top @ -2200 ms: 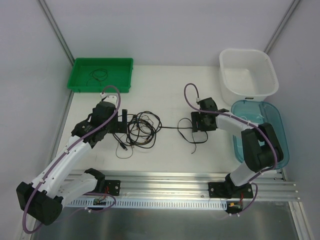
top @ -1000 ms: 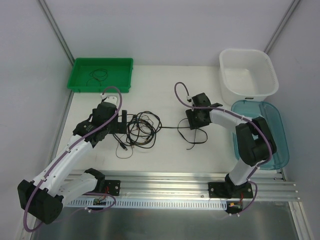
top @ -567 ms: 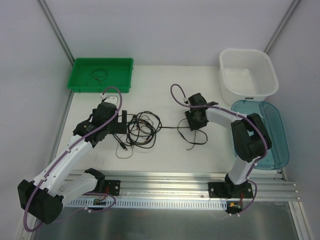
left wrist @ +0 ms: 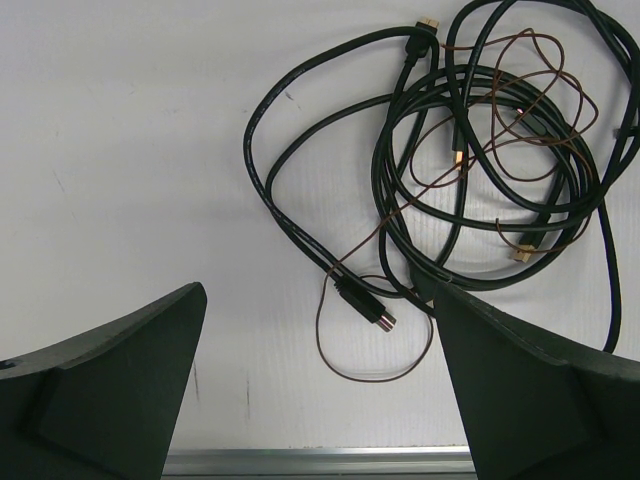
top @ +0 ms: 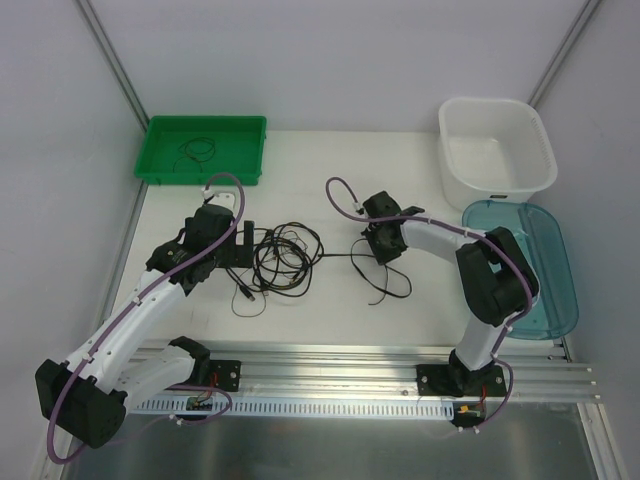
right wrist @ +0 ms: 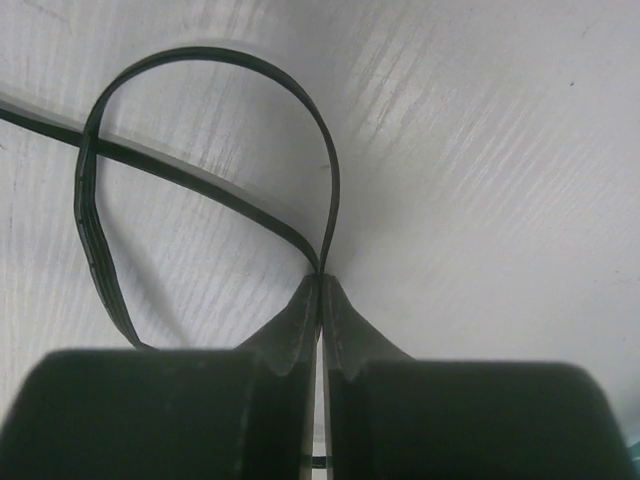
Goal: Untangle the cables
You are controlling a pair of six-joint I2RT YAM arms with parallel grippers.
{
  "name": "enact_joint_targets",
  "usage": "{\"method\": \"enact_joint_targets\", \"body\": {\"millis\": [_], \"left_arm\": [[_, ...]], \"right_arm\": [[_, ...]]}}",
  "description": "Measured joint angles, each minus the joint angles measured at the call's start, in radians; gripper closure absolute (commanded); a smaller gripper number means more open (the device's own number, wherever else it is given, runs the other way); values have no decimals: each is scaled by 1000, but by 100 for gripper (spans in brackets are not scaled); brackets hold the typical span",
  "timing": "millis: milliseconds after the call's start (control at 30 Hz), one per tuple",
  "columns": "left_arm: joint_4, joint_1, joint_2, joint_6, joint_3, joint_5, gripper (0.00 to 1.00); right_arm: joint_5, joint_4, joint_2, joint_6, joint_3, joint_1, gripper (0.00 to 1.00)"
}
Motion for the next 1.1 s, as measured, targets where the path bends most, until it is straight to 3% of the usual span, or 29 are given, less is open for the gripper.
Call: {"method": "enact_joint_targets", "body": {"millis": [200,367,500,700,1100], "left_arm": [[0,0,0,0,-2,0,1],[0,0,0,0,-5,0,1],[0,0,-1,0,-6,0,1],[0,0,-3,0,-6,0,1],[0,0,-6,0,-6,11,1]], "right_arm": [[52,-76,-69,32,-14,-4,99],[143,-161,-254,74,-5,-56,99],[190,-217,-396,94,58,-83,99],[220,-240,-484,120,193,-108,99],[289,-105,-460,273,363,-421,99]]}}
